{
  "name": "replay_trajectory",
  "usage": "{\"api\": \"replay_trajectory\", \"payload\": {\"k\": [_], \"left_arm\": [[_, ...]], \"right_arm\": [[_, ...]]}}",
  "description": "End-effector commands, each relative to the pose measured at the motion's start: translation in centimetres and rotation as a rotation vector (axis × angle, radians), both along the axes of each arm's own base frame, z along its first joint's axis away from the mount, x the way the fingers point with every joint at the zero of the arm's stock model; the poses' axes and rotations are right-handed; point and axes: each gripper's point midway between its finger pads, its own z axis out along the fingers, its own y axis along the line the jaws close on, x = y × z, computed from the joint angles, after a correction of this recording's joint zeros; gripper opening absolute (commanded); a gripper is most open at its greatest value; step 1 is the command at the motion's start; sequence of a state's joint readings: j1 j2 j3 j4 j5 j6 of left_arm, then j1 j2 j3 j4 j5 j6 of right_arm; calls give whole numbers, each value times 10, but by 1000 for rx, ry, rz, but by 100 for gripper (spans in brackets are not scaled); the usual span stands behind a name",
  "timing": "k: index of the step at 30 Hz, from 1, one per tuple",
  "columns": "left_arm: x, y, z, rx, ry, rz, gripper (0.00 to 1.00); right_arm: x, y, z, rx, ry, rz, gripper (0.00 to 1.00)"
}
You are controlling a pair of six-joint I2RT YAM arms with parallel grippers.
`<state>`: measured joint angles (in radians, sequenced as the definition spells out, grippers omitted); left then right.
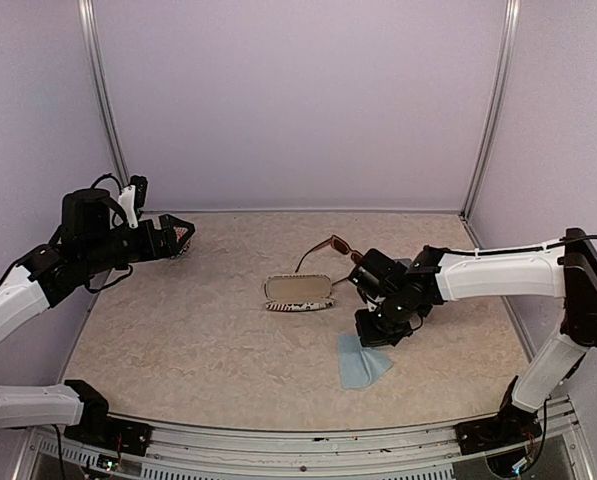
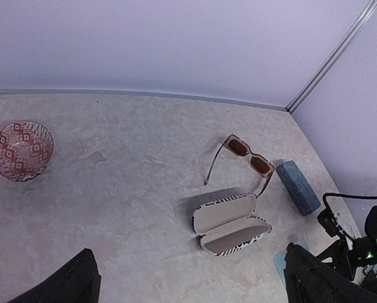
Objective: Organize the sunglasses
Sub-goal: Fold the glasses cleaning cloth at the center of the board.
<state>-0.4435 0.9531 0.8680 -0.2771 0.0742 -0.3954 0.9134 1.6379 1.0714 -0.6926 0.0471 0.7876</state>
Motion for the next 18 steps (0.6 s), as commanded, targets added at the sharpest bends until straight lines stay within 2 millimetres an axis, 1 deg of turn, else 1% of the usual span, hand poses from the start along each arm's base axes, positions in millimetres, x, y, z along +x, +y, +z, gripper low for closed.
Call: {"api": "replay_trajectory", "payload": {"k": [1, 8, 18], "left_arm": [[-3, 3, 1, -1, -10, -4, 99], [-4, 3, 0, -3, -8, -5, 99], [-4, 1, -1, -3, -2, -12, 99]], "right_arm": [[-10, 22, -2, 65, 58, 46, 0], [-16, 37, -12, 107, 95, 76, 0], [-17, 50, -15, 130, 118, 106, 0]]}}
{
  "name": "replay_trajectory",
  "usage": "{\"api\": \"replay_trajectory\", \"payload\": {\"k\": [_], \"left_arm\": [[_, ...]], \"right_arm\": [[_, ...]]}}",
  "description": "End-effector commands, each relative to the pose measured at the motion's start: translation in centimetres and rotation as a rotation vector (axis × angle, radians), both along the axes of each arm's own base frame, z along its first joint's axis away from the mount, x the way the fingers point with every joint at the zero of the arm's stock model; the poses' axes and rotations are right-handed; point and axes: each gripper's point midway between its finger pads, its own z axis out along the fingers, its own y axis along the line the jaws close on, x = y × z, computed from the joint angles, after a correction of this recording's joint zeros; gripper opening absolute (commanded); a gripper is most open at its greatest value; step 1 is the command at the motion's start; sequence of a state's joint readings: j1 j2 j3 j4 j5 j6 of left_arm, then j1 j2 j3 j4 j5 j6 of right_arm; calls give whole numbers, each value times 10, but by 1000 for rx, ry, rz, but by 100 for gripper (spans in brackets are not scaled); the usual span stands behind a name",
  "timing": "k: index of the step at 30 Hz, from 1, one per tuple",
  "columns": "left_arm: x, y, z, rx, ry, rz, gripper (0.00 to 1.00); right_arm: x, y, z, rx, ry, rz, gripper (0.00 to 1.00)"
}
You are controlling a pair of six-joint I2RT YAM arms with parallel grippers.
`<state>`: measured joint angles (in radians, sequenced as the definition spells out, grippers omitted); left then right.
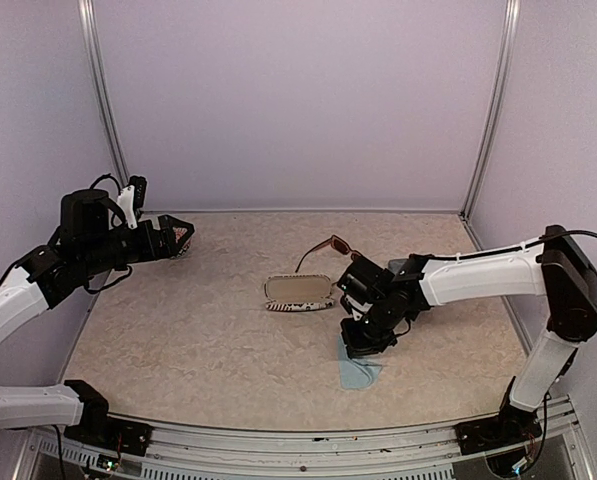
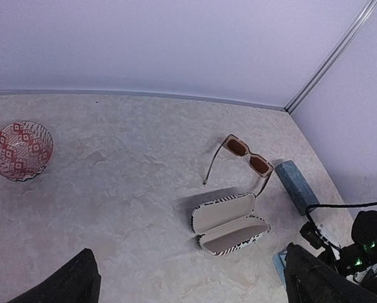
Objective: Organize the sunglasses
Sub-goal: Fold the glasses cleaning cloth at the center of the board.
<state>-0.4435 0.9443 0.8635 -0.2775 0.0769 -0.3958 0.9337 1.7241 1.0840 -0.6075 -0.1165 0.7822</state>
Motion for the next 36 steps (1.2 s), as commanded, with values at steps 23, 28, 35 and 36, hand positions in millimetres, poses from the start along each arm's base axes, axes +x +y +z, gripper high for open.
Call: {"api": "replay_trajectory", "payload": {"k": [23, 28, 35, 36], "left_arm": [[-2, -1, -4, -1, 10, -18, 99], [-2, -3, -5, -4, 14, -27, 99], [-2, -3, -7, -8, 19, -27, 99], [-1, -3, -7, -9, 20, -27, 99]], "right_arm": [[3, -2, 28, 9, -88, 34, 25], [-19, -19, 18, -7, -74, 112, 29], [-46, -19, 7, 9, -113, 273, 33], [-47, -17, 6, 8, -124, 294, 33]]}}
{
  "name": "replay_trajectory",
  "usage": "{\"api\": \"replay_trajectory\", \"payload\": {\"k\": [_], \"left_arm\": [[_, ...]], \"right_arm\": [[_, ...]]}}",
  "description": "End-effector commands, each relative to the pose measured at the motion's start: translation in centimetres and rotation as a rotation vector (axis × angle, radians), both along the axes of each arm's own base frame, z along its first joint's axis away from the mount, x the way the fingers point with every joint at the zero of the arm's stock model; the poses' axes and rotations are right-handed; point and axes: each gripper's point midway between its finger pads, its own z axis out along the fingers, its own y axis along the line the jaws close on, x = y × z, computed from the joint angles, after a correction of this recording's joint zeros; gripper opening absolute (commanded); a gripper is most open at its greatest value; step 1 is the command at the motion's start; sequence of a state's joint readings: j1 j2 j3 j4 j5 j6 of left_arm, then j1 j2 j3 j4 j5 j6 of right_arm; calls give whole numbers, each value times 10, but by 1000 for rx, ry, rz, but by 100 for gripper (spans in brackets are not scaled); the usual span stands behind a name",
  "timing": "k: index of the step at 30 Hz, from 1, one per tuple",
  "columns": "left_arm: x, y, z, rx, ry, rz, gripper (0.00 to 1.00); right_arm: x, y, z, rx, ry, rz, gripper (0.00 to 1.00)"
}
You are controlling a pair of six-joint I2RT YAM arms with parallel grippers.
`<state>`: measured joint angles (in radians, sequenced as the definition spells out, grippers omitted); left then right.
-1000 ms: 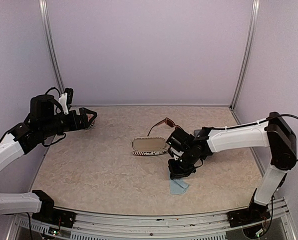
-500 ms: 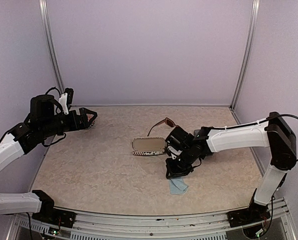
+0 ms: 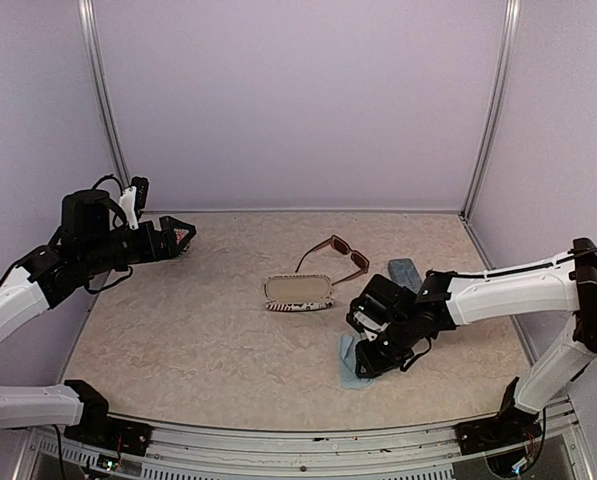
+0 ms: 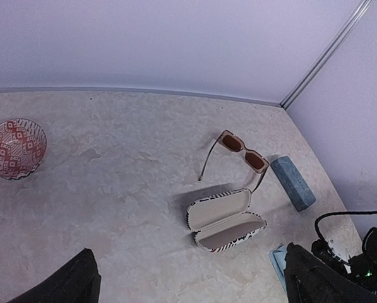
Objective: Organize the sunglasses
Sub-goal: Fold the glasses cleaning cloth at the center of the board.
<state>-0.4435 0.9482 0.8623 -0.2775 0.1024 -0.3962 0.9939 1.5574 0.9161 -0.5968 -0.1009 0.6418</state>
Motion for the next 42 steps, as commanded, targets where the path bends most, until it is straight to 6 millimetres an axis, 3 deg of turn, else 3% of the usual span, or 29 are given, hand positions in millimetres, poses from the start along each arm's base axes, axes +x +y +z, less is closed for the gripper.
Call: {"api": "replay_trajectory", "payload": {"k": [1, 9, 14, 34, 42], "left_arm": [[0, 1, -5, -2, 12, -3, 99], [0, 1, -6, -2, 15, -2, 99], [0, 1, -6, 1, 14, -1, 99], [-1, 2, -5, 1, 11, 3, 99], [-1, 3, -5, 0, 9, 6, 99]], "right_arm": [[-11, 11, 0, 22, -66, 131, 33], [-9, 20, -10, -75, -132, 178, 32], [2, 9, -12, -152, -176, 142, 29], [9, 16, -18, -184, -183, 144, 28], [13, 19, -14, -184, -202, 140, 15]]}}
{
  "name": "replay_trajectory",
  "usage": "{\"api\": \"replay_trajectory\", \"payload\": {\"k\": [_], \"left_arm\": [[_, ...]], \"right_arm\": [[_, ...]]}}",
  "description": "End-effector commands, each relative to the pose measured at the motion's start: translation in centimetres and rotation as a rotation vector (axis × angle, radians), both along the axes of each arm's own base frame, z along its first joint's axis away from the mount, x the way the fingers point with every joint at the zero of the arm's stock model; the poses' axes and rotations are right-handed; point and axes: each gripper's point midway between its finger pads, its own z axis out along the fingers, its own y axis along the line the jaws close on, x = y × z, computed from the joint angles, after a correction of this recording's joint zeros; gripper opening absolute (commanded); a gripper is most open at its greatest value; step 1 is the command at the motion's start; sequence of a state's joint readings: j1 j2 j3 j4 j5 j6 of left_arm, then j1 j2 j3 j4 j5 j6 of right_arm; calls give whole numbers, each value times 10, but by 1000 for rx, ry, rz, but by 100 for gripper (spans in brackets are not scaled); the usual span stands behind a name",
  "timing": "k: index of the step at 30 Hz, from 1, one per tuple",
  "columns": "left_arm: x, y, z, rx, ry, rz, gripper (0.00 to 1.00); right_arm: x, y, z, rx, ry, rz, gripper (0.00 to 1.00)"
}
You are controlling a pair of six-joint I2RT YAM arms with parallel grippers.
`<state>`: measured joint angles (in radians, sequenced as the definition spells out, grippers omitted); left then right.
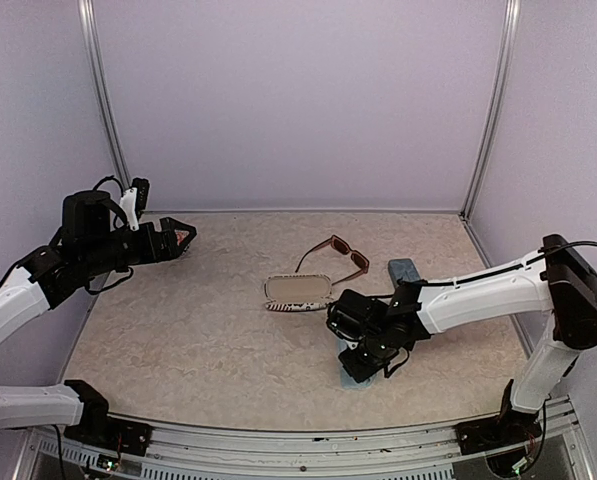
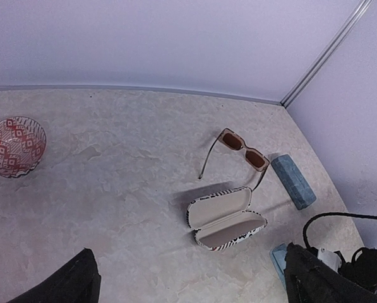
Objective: Organize the sunglasses
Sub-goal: Fold the glasses cleaning cloth at the center of the board.
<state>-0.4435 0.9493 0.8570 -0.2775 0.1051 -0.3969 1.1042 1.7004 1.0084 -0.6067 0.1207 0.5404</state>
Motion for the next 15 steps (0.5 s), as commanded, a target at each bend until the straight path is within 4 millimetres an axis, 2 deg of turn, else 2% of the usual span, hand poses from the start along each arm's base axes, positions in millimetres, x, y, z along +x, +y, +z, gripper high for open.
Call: {"api": "replay_trajectory", "payload": {"k": [1, 5, 15], "left_arm": [[0, 4, -1, -1, 1, 9, 99], [-1, 4, -1, -2, 0, 9, 99], [-1, 4, -2, -2, 2, 7, 99]], "right_arm": [[3, 3, 4, -9, -24, -2, 12], [5, 3, 6, -10, -31, -6, 0], [4, 7, 13, 18, -32, -10, 0]]}}
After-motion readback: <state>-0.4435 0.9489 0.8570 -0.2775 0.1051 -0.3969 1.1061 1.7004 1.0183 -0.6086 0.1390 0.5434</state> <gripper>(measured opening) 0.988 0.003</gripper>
